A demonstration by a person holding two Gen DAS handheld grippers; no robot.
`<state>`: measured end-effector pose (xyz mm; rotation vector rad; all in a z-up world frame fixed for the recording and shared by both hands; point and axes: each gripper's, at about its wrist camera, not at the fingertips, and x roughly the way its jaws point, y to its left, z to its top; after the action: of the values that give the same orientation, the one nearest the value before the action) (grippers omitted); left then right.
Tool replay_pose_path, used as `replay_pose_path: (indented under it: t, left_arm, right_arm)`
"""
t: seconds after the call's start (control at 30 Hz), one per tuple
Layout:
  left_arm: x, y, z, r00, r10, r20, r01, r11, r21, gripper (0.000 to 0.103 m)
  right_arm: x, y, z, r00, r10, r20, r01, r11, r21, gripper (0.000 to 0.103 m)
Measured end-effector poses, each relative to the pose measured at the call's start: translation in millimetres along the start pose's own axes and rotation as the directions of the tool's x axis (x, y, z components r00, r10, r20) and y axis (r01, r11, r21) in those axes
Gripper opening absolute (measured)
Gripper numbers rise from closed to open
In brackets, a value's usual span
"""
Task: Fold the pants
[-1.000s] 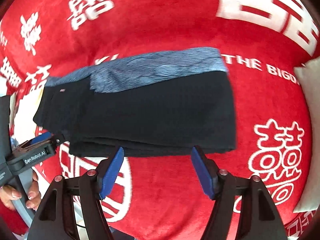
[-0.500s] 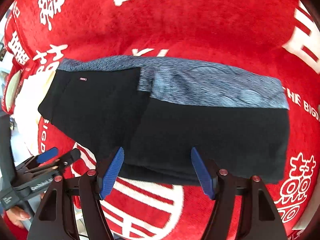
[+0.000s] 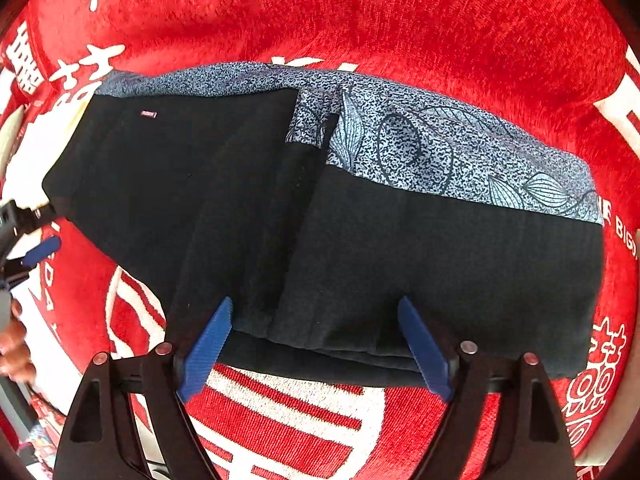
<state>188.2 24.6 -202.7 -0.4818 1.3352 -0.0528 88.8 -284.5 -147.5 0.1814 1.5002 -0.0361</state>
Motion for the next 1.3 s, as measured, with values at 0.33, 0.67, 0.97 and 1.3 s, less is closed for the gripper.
replay_pose_path:
  t: [0.33, 0.67, 0.97, 1.3]
  left_arm:
    - [10, 28, 15, 0.978, -0.202, 0.058, 0.206, 0.975, -0.083, 0.090]
    - [13, 19, 32, 0.939, -0.330, 0.096, 0.341, 0.932, -0.126, 0.090]
    - [23, 3, 33, 0.988, -0.135, 0.071, 0.142, 0.984, -0.104, 0.057]
    - [1, -49, 17, 0.982, 0.088, 0.170, -0.132, 0.954, 0.268, 0.030]
  right_arm:
    - [0, -1, 0, 1.000, -0.007, -0.001, 0.007, 1.000, -0.009, 0.087]
    - [2, 1, 0, 1.000, -0.014, 0.006, 0.014, 1.000, -0.008, 0.087]
    - [2, 2, -1, 1.000, -0.019, 0.012, 0.019, 1.000, -0.004, 0.087]
    - [-34, 1, 18, 0.996, 0.079, 0.040, -0.080, 0.996, 0.040, 0.087]
